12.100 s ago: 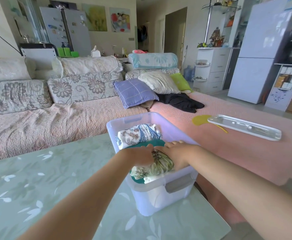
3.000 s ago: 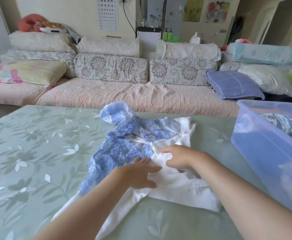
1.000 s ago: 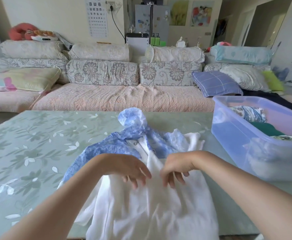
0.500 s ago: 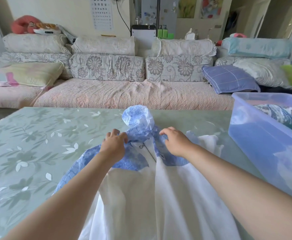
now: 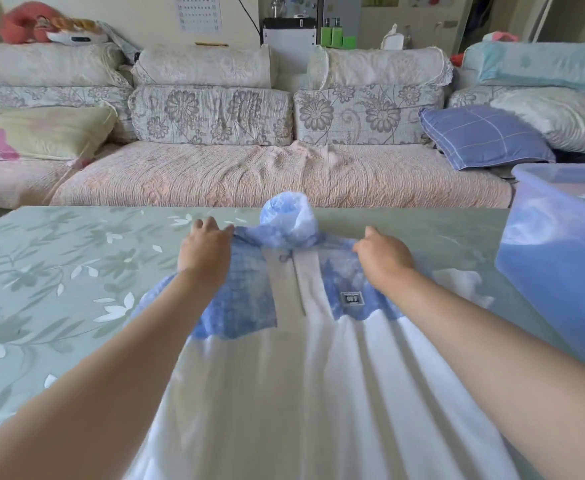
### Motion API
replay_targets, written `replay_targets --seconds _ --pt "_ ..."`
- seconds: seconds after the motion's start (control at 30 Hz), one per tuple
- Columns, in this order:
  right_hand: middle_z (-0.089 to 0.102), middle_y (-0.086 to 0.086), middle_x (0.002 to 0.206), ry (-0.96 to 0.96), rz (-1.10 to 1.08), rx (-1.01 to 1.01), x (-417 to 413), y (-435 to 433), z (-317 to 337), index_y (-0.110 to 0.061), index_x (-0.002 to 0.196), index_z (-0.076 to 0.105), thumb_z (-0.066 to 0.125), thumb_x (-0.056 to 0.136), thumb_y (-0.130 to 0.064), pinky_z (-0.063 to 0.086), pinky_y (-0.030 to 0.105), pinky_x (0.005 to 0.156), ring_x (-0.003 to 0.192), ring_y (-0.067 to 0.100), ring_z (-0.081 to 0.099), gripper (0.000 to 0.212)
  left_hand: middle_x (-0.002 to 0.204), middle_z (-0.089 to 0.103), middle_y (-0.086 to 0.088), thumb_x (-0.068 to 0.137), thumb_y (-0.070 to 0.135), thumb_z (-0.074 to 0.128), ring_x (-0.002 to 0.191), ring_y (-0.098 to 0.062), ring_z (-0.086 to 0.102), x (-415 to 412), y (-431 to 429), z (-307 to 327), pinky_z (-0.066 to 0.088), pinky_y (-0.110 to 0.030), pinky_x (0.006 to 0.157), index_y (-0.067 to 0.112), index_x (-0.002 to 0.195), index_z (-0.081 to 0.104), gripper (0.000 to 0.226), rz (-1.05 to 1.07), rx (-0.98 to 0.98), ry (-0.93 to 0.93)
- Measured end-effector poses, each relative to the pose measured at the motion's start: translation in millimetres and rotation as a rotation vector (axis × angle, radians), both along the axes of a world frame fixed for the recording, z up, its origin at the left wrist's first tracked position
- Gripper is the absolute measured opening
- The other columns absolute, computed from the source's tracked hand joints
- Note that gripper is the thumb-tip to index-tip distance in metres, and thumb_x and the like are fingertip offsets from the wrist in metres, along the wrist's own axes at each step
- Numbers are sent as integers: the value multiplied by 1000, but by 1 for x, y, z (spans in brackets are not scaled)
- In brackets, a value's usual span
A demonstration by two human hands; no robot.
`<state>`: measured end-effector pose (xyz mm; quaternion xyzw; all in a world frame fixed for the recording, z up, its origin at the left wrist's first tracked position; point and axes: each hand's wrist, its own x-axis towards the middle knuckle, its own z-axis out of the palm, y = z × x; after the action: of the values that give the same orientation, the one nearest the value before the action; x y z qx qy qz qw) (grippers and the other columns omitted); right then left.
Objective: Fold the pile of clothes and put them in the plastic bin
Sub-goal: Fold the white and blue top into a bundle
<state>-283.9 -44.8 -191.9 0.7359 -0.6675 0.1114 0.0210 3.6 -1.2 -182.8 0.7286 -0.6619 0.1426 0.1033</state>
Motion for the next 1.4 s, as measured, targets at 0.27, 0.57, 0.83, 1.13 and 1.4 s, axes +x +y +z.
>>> replay_targets --seconds 0.27,0.57,0.83,1.13,1.4 --pt "48 10 129 329 -10 -187 -4 -8 -18 -19 122 61 46 94 -11 41 40 91 117 32 50 33 135 42 -16 85 15 57 124 -37 44 -2 -13 -16 43 -45 94 21 151 14 79 157 300 108" --pt "15 6 165 10 471 173 50 22 -26 -32 156 27 45 99 -42 20 40 120 150 25 21 60 124 56 -18 90 7 50 109 -35 60 17 2 -8 47 -35 79 4 117 54 28 166 301 87" --pt "7 4 167 28 449 321 79 36 -26 -39 157 22 39 100 -53 12 40 123 153 20 9 61 129 44 -11 82 8 57 119 -30 40 51 22 3 34 -38 97 18 134 44 54 173 54 -176" --pt "47 9 144 -118 305 29 25 18 -18 -15 143 49 49 89 -1 36 35 106 132 29 46 56 158 21 -1 93 58 34 142 -36 21 -67 16 -33 29 -56 110 38 150 25 61 -226 528 124" --pt "48 14 139 285 112 131 -48 9 -20 -45 154 21 41 100 -50 33 46 106 127 35 47 58 162 -16 4 89 72 17 146 -44 -16 -99 13 -43 1 -67 112 51 150 -1 67 -221 604 -35"
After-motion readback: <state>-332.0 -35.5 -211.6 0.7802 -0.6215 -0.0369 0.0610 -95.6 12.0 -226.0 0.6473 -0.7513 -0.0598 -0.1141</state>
